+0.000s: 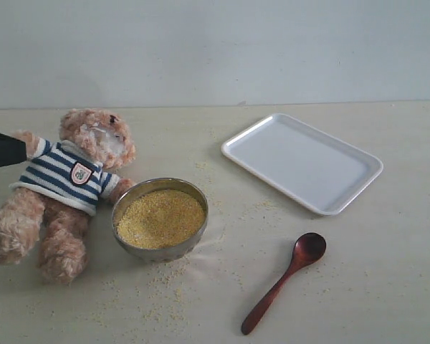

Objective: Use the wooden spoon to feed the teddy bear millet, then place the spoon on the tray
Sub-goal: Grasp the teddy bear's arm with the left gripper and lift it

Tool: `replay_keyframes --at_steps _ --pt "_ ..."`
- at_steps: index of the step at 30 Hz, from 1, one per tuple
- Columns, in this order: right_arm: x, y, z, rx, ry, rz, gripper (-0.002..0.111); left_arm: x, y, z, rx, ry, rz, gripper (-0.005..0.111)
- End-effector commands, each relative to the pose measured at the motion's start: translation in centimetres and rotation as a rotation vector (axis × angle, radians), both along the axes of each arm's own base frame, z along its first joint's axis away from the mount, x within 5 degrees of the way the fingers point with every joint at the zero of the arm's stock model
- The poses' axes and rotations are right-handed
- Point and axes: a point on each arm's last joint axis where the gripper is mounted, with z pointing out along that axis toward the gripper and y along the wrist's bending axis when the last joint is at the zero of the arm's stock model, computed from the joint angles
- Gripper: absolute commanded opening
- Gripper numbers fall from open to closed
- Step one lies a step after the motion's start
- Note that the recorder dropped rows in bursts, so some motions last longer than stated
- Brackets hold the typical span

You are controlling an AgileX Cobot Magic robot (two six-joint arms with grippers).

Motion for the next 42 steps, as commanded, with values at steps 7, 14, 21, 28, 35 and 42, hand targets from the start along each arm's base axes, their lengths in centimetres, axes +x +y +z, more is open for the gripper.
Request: replay_keyframes --at_steps 7,14,21,28,35,42 --pt "0.0 0.0 0.2 0.004 -0.018 0.000 0.000 8.4 1.1 -5.8 0.104 0.212 -0.022 0.085" --pt "0.0 0.0 0.2 0.004 -0.018 0.000 0.000 10.2 2.1 -8.1 0.197 0.194 0.023 0.085" --pt "0.0 0.0 0.2 0.004 -0.018 0.000 0.000 11.9 1.8 -9.1 0.172 0.232 -0.007 0.085" --pt "0.0 0.0 0.2 0.004 -0.018 0.000 0.000 12.8 1.0 -10.8 0.115 0.270 -0.093 0.085" --pt "0.0 0.0 0.2 0.002 -0.019 0.000 0.000 13.4 0.6 -13.2 0.058 0.292 -0.119 0.083" --pt "0.0 0.0 0.0 -0.004 -0.004 0.001 0.000 13.4 0.6 -13.5 0.019 0.319 -0.078 0.031"
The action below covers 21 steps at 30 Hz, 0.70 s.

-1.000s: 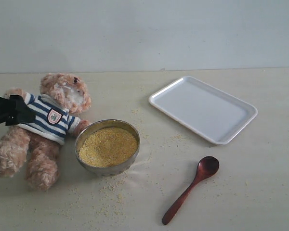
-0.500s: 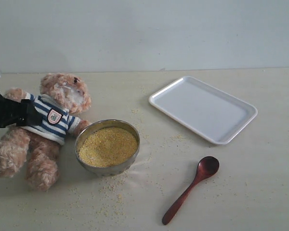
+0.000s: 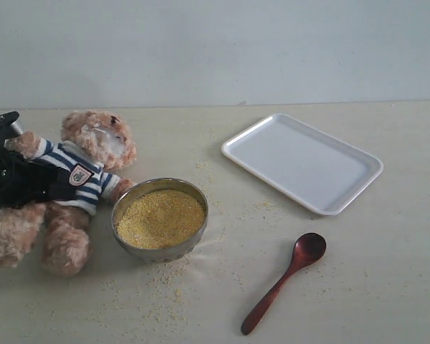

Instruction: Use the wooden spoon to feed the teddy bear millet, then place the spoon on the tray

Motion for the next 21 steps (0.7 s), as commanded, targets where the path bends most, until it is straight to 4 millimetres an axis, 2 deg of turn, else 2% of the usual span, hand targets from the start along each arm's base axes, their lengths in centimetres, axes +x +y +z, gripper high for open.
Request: replay_keyframes --at_steps 1,3,7,9,11,14,16,17,18,21 --pt "0.0 0.0 0.0 -0.003 -0.006 0.000 0.000 0.1 -0.1 0.0 -0.031 0.013 0.025 0.020" --pt "0.0 0.0 0.0 -0.003 -0.006 0.000 0.000 -0.1 -0.3 0.4 -0.039 0.015 0.001 0.005" --pt "0.0 0.0 0.0 -0.003 -0.006 0.000 0.000 -0.6 -0.3 2.7 -0.075 -0.017 -0.020 0.005" --pt "0.0 0.0 0.0 -0.003 -0.006 0.000 0.000 -1.2 0.4 4.6 -0.088 -0.036 -0.017 0.005" --pt "0.0 0.0 0.0 -0.003 -0.006 0.000 0.000 -2.6 1.9 7.2 -0.082 -0.044 0.010 0.005" --pt "0.0 0.0 0.0 -0.003 -0.006 0.000 0.000 -6.2 3.9 11.3 -0.075 -0.086 0.040 0.005" --pt "0.0 0.0 0.0 -0.003 -0.006 0.000 0.000 -9.2 4.4 13.7 -0.074 -0.144 0.037 0.005" --pt "0.0 0.0 0.0 -0.003 -0.006 0.000 0.000 -10.3 4.3 14.1 -0.088 -0.160 0.054 0.005" --pt "0.0 0.0 0.0 -0.003 -0.006 0.000 0.000 -12.1 3.6 15.0 -0.129 -0.209 0.073 0.005" --pt "0.0 0.0 0.0 -0.003 -0.006 0.000 0.000 -16.4 1.2 15.2 -0.218 -0.239 0.009 0.005"
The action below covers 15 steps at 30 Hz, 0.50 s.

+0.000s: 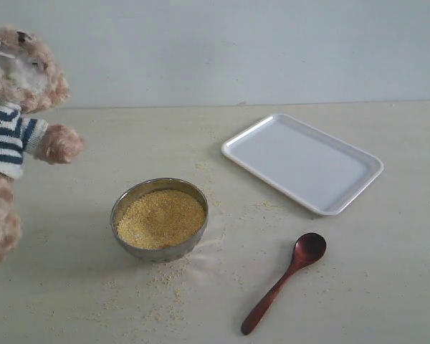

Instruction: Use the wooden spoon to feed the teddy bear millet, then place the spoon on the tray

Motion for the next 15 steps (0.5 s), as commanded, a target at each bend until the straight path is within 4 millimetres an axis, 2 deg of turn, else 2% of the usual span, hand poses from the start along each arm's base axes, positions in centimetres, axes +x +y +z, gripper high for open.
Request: replay_keyframes --at_steps 1,3,6,11,15 --pt "0.0 0.0 0.1 -0.002 -0.009 0.000 0.000 -4.8 -2.8 0.4 -0.115 -0.043 -0.085 0.005" --pt "0.0 0.0 0.1 -0.002 -0.009 0.000 0.000 -6.6 -3.9 -0.4 -0.166 -0.071 -0.108 0.005" --pt "0.0 0.0 0.1 -0.002 -0.009 0.000 0.000 -8.7 -5.0 -3.5 -0.259 -0.015 -0.107 0.005" --pt "0.0 0.0 0.1 -0.002 -0.009 0.000 0.000 -10.0 -6.4 -5.7 -0.430 -0.065 -0.161 0.005" --pt "0.0 0.0 0.1 -0.002 -0.009 0.000 0.000 -10.4 -6.2 -6.8 -0.385 -0.021 -0.155 0.005"
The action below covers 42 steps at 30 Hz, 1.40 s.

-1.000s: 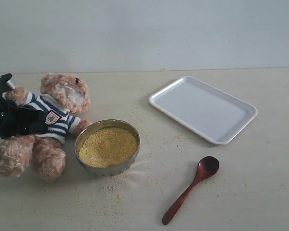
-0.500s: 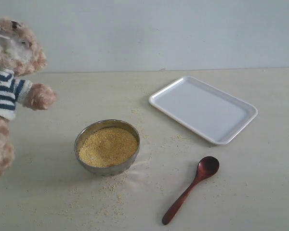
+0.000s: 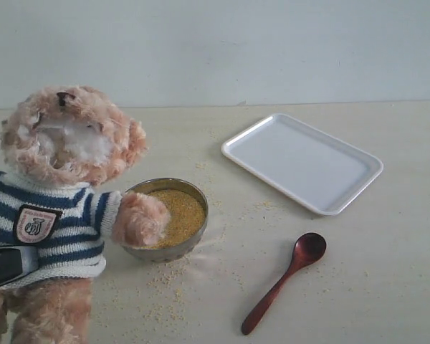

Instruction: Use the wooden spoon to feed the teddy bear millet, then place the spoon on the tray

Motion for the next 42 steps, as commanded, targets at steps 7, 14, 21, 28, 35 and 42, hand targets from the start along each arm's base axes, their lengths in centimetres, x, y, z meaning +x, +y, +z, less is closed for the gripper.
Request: replay_keyframes --at_steps 7,14,21,28,35,42 --pt "0.0 0.0 0.1 -0.002 -0.009 0.000 0.000 0.1 1.5 -1.1 0.070 0.058 0.139 0.005" --pt "0.0 0.0 0.1 -0.002 -0.009 0.000 0.000 -0.5 1.6 -2.3 0.025 0.148 0.211 0.005" --pt "0.0 0.0 0.1 -0.002 -0.009 0.000 0.000 -1.7 0.9 -4.1 -0.008 0.221 0.195 0.005" --pt "0.0 0.0 0.1 -0.002 -0.009 0.000 0.000 -2.0 0.9 -4.8 -0.003 0.240 0.216 0.005" --pt "0.0 0.0 0.1 -0.002 -0.009 0.000 0.000 -2.1 0.7 -4.7 -0.021 0.244 0.188 0.005" --pt "0.0 0.0 0.1 -0.002 -0.009 0.000 0.000 -2.1 0.7 -4.7 -0.018 0.241 0.186 0.005"
